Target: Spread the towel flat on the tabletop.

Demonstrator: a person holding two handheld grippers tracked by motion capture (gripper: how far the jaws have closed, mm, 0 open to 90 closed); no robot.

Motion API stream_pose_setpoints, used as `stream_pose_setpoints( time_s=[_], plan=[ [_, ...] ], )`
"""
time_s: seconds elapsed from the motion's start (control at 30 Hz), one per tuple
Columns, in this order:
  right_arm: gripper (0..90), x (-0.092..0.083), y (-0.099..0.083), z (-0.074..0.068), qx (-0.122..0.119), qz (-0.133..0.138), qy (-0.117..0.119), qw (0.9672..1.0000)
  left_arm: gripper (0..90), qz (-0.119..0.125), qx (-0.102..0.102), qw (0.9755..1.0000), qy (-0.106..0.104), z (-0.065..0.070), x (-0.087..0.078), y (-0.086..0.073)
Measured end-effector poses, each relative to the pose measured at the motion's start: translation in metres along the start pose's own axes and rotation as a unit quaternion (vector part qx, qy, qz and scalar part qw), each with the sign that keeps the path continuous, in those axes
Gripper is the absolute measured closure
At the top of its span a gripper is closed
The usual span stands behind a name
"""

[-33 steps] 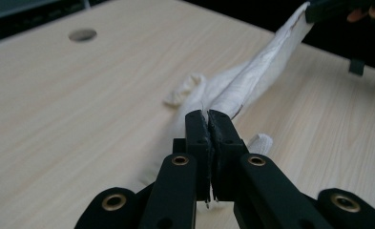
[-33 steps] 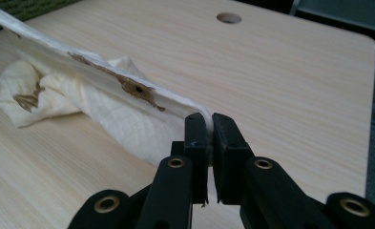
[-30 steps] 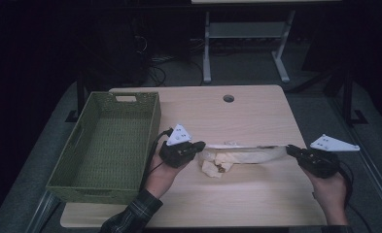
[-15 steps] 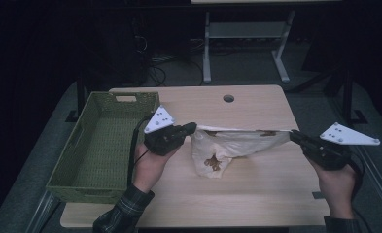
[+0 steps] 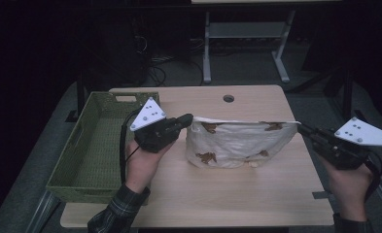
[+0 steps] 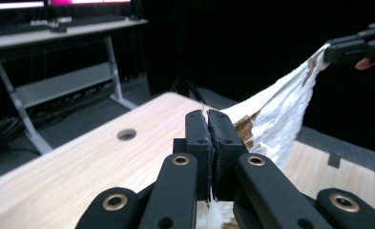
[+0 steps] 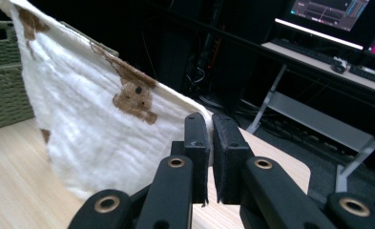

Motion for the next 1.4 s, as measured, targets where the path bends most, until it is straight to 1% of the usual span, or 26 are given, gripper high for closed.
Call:
stream_pose_setpoints(
  time_s=[0.07, 0.2, 0.27, 0.3, 0.37, 0.4, 0.43, 0.5, 0.53, 0.57, 0.6, 0.7, 0.73, 0.77, 0.8, 0.83, 0.87, 0.93, 1.03, 1.07, 1.13, 1.17, 1.2, 1.23, 1.37, 1.4],
  plan=[
    [84.9, 0.006, -0.004, 0.004, 0.005, -0.009, 0.001, 0.9999, 88.1, -0.008, -0.004, 0.9999, 0.005, -0.003, 0.006, -0.005],
    [84.9, 0.024, -0.015, 0.01, 0.017, -0.027, 0.006, 0.9995, 88.0, -0.024, -0.014, 0.9993, 0.026, -0.012, 0.022, -0.016],
    [84.9, 0.039, -0.022, 0.014, 0.02, -0.04, 0.009, 0.9989, 88.0, -0.031, -0.021, 0.9985, 0.041, -0.02, 0.032, -0.022],
    [84.9, 0.039, -0.022, 0.014, 0.02, -0.04, 0.009, 0.9989, 88.0, -0.031, -0.021, 0.9985, 0.041, -0.02, 0.032, -0.022],
    [84.9, 0.05, -0.027, 0.016, 0.024, -0.051, 0.012, 0.9983, 88.0, -0.04, -0.03, 0.9975, 0.051, -0.027, 0.04, -0.027],
    [84.8, 0.062, -0.033, 0.018, 0.03, -0.064, 0.016, 0.9974, 87.9, -0.044, -0.031, 0.997, 0.056, -0.03, 0.044, -0.03],
    [84.8, 0.062, -0.033, 0.018, 0.03, -0.064, 0.016, 0.9974, 87.9, -0.05, -0.033, 0.9965, 0.059, -0.032, 0.047, -0.031],
    [84.8, 0.072, -0.038, 0.021, 0.033, -0.074, 0.018, 0.9966, 87.9, -0.056, -0.04, 0.9951, 0.071, -0.037, 0.055, -0.036],
    [84.8, 0.085, -0.045, 0.025, 0.044, -0.084, 0.025, 0.9952, 87.8, -0.062, -0.046, 0.994, 0.078, -0.04, 0.06, -0.04],
    [84.8, 0.085, -0.045, 0.025, 0.044, -0.084, 0.025, 0.9952, 87.8, -0.062, -0.048, 0.9934, 0.083, -0.042, 0.064, -0.042],
    [84.8, 0.09, -0.048, 0.026, 0.048, -0.086, 0.027, 0.9948, 87.8, -0.07, -0.047, 0.9917, 0.097, -0.045, 0.07, -0.046],
    [84.8, 0.108, -0.058, 0.031, 0.063, -0.097, 0.037, 0.9926, 87.8, -0.085, -0.051, 0.9888, 0.112, -0.052, 0.08, -0.055],
    [84.8, 0.119, -0.065, 0.032, 0.068, -0.107, 0.041, 0.9911, 87.8, -0.093, -0.052, 0.9869, 0.12, -0.055, 0.084, -0.059],
    [84.8, 0.119, -0.065, 0.032, 0.068, -0.107, 0.041, 0.9911, 87.8, -0.094, -0.053, 0.9862, 0.125, -0.057, 0.087, -0.062],
    [84.8, 0.13, -0.071, 0.033, 0.07, -0.119, 0.043, 0.9895, 87.8, -0.102, -0.056, 0.9845, 0.132, -0.061, 0.092, -0.066],
    [84.8, 0.13, -0.071, 0.033, 0.07, -0.119, 0.043, 0.9895, 87.8, -0.106, -0.059, 0.9834, 0.135, -0.062, 0.094, -0.069],
    [84.8, 0.141, -0.077, 0.033, 0.071, -0.13, 0.045, 0.988, 87.8, -0.109, -0.067, 0.9818, 0.141, -0.065, 0.099, -0.073],
    [84.8, 0.145, -0.079, 0.033, 0.072, -0.133, 0.045, 0.9875, 87.8, -0.116, -0.076, 0.9792, 0.148, -0.071, 0.105, -0.08],
    [84.8, 0.165, -0.09, 0.036, 0.082, -0.149, 0.048, 0.9842, 87.8, -0.112, -0.089, 0.9768, 0.159, -0.078, 0.113, -0.09],
    [84.8, 0.165, -0.09, 0.036, 0.082, -0.149, 0.048, 0.9842, 87.8, -0.115, -0.091, 0.9755, 0.164, -0.081, 0.116, -0.093],
    [84.7, 0.176, -0.095, 0.037, 0.087, -0.153, 0.048, 0.9833, 87.8, -0.123, -0.097, 0.973, 0.17, -0.087, 0.122, -0.1],
    [84.7, 0.18, -0.097, 0.038, 0.09, -0.156, 0.047, 0.9826, 87.7, -0.122, -0.099, 0.9725, 0.172, -0.089, 0.125, -0.102],
    [84.7, 0.189, -0.102, 0.04, 0.094, -0.169, 0.049, 0.9799, 87.5, -0.134, -0.095, 0.9704, 0.177, -0.092, 0.131, -0.107],
    [84.7, 0.189, -0.102, 0.04, 0.094, -0.169, 0.049, 0.9799, 87.5, -0.134, -0.095, 0.9704, 0.177, -0.092, 0.131, -0.107],
    [84.6, 0.205, -0.109, 0.043, 0.097, -0.186, 0.044, 0.9768, 86.8, -0.144, -0.108, 0.9671, 0.18, -0.099, 0.142, -0.117],
    [84.1, 0.208, -0.111, 0.044, 0.096, -0.186, 0.041, 0.9769, 85.7, -0.144, -0.112, 0.9662, 0.182, -0.1, 0.143, -0.12]
  ],
)
Point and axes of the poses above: each handheld gripper's, and its own axes: x roughly forward along the jaws, y roughly out of its top, z roughly to its right, the point moved 2 cm from there along x, roughly forward along the jaws, and after that the axes turned 3 degrees about -y, right-handed, at the moved point
